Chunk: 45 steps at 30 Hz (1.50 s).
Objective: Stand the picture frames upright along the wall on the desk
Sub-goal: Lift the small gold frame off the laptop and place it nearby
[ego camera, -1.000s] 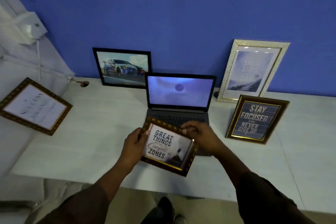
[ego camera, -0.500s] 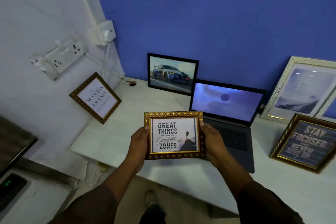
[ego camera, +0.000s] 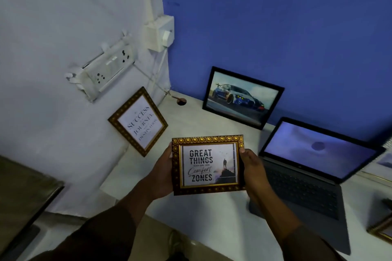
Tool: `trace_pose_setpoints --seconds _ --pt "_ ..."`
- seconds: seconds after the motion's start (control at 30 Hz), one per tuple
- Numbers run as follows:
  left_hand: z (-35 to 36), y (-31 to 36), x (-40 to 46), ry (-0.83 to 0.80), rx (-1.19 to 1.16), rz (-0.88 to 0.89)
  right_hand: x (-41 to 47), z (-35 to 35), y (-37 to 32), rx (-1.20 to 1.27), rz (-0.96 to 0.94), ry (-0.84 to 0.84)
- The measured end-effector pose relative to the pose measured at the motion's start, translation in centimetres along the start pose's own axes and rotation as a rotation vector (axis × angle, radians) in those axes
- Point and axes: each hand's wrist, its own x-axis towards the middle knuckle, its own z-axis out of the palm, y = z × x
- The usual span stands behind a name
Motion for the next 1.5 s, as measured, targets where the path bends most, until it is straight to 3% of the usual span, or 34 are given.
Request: trace_pose_setpoints --seconds 0.3,0.57,1.03,1.23,1.5 --pt "-2.2 2.4 2.9 -0.022 -0.044 -0.080 2.6 2.1 -0.4 -0.024 0.015 0.052" --pt "-2.0 3.1 4.1 0.051 -0.068 -0.047 4.9 2.5 -0.7 -0.062 -0.003 0.042" --pt "-1.9 4.7 8.8 0.596 0.140 0.140 10.3 2.3 -1.5 -0.311 -0.012 -0.111" --pt "-2.8 5.7 11.5 0.657 0.138 0.237 13.7 2.6 -2.0 -0.352 -0.013 -0.213" --pt "-4.1 2.1 12.3 0.697 0.113 0.145 14.1 2.3 1.0 -0.478 0.137 -0.317"
